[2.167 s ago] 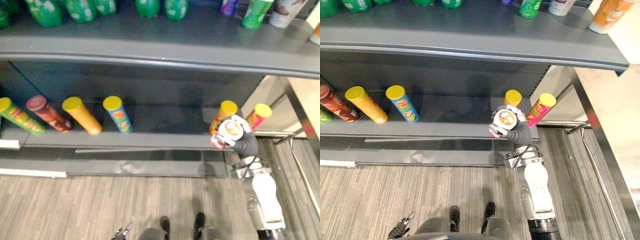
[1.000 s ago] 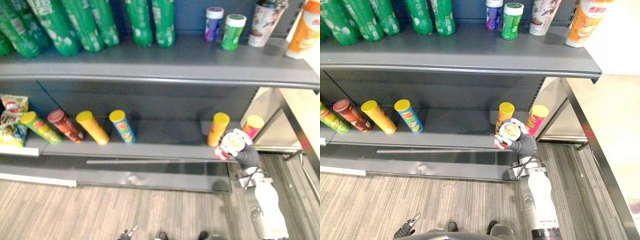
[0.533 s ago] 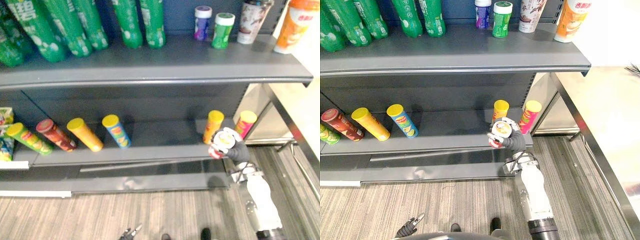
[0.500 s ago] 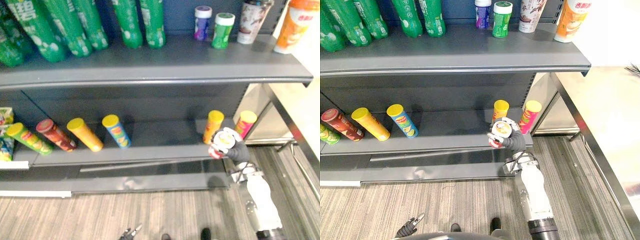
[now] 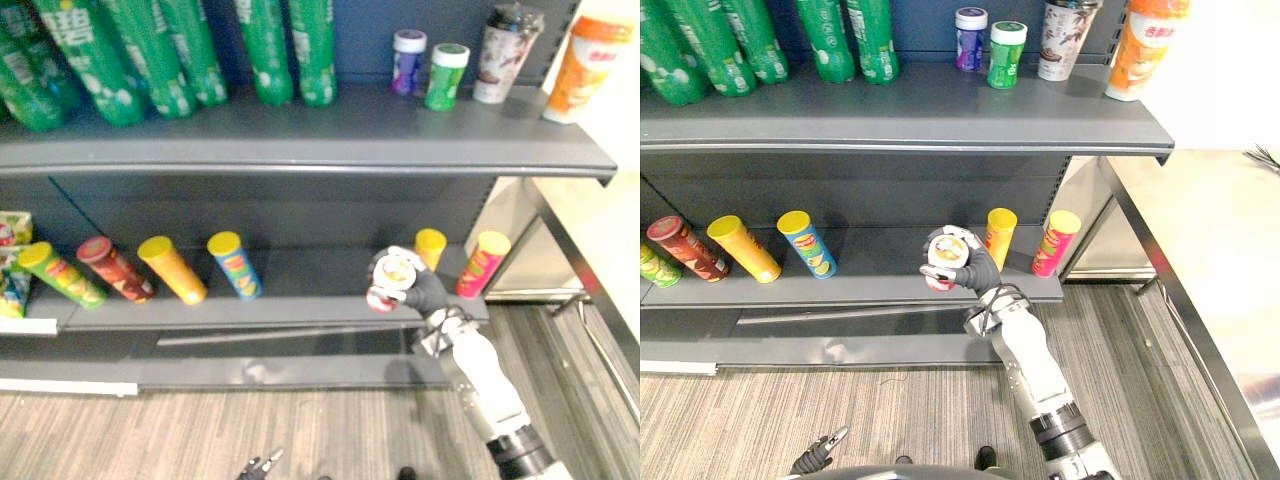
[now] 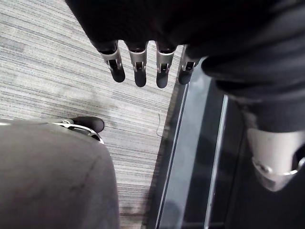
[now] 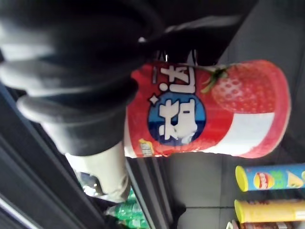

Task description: Put the gum and the chips on the shelf.

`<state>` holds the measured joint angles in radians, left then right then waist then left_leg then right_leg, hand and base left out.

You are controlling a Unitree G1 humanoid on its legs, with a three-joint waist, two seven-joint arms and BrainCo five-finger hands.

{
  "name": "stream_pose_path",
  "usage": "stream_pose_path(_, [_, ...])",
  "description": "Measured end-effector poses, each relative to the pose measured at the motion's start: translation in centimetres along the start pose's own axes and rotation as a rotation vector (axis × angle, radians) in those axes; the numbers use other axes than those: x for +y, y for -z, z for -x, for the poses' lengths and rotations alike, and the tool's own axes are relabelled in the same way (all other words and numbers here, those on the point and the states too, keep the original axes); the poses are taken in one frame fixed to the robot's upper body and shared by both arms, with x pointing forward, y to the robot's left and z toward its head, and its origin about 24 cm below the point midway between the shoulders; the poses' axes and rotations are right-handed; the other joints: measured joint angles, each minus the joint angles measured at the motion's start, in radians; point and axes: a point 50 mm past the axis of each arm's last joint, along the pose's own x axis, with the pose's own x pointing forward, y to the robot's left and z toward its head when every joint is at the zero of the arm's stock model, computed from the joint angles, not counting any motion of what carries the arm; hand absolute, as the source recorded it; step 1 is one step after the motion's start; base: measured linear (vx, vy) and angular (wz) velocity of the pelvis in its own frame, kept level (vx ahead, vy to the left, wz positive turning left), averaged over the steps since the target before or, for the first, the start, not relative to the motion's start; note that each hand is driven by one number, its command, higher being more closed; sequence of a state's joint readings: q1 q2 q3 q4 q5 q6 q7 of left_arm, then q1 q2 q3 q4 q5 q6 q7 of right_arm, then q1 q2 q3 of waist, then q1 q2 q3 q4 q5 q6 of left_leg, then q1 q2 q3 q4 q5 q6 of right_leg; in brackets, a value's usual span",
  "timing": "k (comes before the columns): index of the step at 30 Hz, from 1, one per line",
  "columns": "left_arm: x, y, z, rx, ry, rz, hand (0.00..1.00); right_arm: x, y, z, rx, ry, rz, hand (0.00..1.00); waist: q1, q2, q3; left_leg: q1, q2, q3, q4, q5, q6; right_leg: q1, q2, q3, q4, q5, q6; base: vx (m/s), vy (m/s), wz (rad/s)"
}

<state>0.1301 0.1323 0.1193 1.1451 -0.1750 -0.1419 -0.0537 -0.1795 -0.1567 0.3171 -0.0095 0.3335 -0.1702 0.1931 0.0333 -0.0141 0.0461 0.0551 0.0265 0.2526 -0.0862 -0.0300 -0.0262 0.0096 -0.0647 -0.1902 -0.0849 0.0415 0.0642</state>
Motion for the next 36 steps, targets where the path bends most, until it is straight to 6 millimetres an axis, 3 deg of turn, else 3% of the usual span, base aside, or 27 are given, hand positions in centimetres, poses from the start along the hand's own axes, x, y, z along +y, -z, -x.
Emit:
stream_pose_path(11, [0.1, -0.1, -0.1, 0.014, -0.021, 0.021, 0.0, 4.6, -3.5, -4.9, -0.127, -0.258, -0.059, 1.0, 0.024, -0.023, -0.009, 0.002, 0.001, -0.018, 0.002, 0.002, 0.001, 0.013, 0.001, -0.015, -0.004, 0.0, -0.001, -0.02, -0.012, 0.05])
stream_pose_path(19, [0.5, 0.1, 0.0, 0.026, -0.052, 0.051, 0.0, 5.5, -7.2, -7.6, -0.236, -0.32, -0.018, 1.0, 0.03, -0.044, -0.019, 0.003, 0.001, -0.019, 0.003, 0.003, 0.003, 0.014, 0.001, -0.015, 0.0, 0.0, -0.001, -0.01, -0.004, 0.0])
stream_pose_path(25, [0.8, 0.0, 0.0, 0.029, -0.064, 0.055, 0.0, 4.0, -11.0, -9.3, -0.346, -0.272, 0.065, 1.0, 0.032, -0.054, -0.02, 0.006, 0.001, -0.016, 0.003, 0.004, 0.003, 0.014, 0.001, -0.012, 0.002, 0.0, -0.001, -0.01, -0.003, -0.01])
stream_pose_path(32, [1.2, 0.0, 0.0, 0.038, -0.073, 0.049, 0.0, -1.0, -15.8, -10.8, -0.44, -0.077, 0.159, 1.0, 0.032, -0.059, -0.018, 0.018, 0.002, 0.003, -0.005, 0.004, 0.003, 0.012, 0.003, 0.009, 0.004, 0.0, -0.001, -0.01, -0.003, -0.08])
stream_pose_path(36, [1.3, 0.0, 0.0, 0.04, -0.075, 0.047, 0.0, -3.0, -16.8, -11.2, -0.429, -0.009, 0.215, 1.0, 0.025, -0.062, -0.016, 0.019, 0.003, 0.009, -0.007, 0.004, 0.003, 0.009, 0.006, 0.015, 0.003, 0.0, -0.001, -0.01, -0.016, -0.06])
